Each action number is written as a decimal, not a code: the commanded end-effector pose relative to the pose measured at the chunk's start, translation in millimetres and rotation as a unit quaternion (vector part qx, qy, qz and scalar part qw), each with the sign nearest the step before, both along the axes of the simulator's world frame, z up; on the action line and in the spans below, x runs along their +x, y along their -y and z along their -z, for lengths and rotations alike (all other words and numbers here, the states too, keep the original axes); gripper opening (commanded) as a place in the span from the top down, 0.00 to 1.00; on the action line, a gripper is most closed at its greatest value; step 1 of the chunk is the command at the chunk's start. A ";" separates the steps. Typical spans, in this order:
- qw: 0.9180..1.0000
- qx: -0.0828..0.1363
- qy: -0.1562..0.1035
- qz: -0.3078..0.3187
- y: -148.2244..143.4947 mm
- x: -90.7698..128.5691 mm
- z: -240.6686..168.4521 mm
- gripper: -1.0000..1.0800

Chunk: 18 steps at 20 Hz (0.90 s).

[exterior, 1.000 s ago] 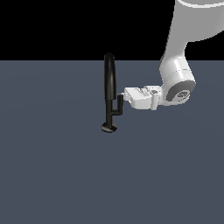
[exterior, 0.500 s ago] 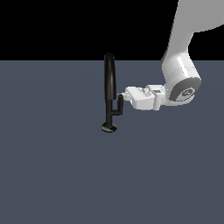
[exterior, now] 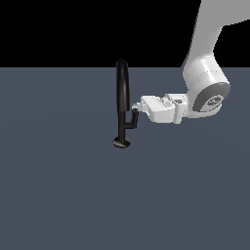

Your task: Turn on the faucet by rotating a designated handle.

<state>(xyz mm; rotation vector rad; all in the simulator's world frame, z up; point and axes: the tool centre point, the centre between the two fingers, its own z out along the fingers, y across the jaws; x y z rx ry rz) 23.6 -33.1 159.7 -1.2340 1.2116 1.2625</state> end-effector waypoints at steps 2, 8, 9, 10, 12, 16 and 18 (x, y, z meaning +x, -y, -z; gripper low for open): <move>1.000 0.001 -0.003 -0.001 0.8 -11.7 5.3 1.00; 1.000 0.001 -0.004 -0.002 1.9 -33.1 13.3 1.00; 1.000 0.001 -0.004 -0.002 2.2 -36.8 14.5 1.00; 1.000 0.002 -0.004 -0.002 2.3 -40.5 16.1 1.00; 1.000 0.002 -0.004 -0.002 2.7 -48.0 19.0 1.00; 1.000 0.001 0.006 -0.002 2.4 -45.8 11.9 1.00; 1.000 0.001 0.004 -0.002 2.7 -51.7 24.9 1.00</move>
